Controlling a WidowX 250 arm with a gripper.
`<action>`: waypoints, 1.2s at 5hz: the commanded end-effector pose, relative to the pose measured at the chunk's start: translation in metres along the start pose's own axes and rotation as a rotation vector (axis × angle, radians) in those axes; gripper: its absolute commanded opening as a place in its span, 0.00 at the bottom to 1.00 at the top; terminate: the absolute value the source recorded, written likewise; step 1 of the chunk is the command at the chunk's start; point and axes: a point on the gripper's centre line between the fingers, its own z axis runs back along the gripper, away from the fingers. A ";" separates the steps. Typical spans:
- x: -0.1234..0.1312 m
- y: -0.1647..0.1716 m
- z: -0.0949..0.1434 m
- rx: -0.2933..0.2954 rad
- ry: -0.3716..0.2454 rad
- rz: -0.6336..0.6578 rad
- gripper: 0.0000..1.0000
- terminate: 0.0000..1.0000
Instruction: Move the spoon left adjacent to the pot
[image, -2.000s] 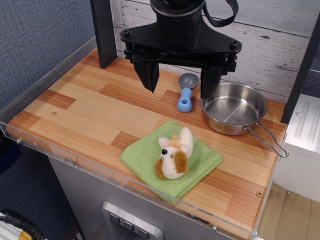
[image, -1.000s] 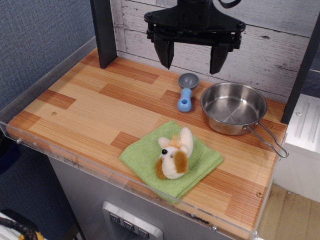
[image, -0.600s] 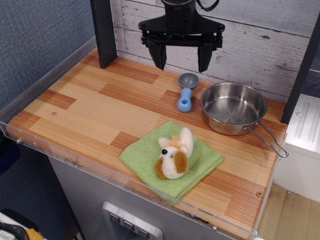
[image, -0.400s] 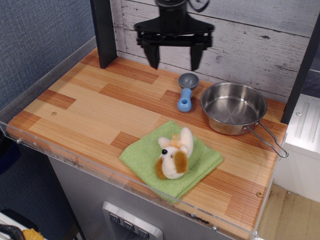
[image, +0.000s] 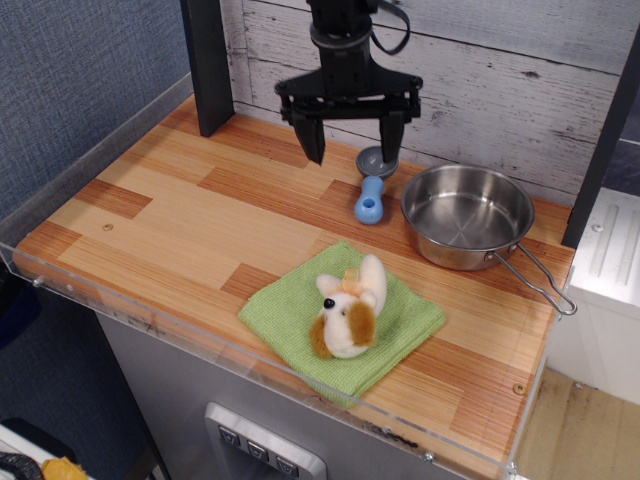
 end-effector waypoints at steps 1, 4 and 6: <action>0.006 -0.013 -0.004 -0.004 -0.025 -0.012 1.00 0.00; -0.005 -0.021 -0.032 0.016 0.022 -0.032 1.00 0.00; -0.010 -0.023 -0.039 0.042 0.022 -0.052 0.00 0.00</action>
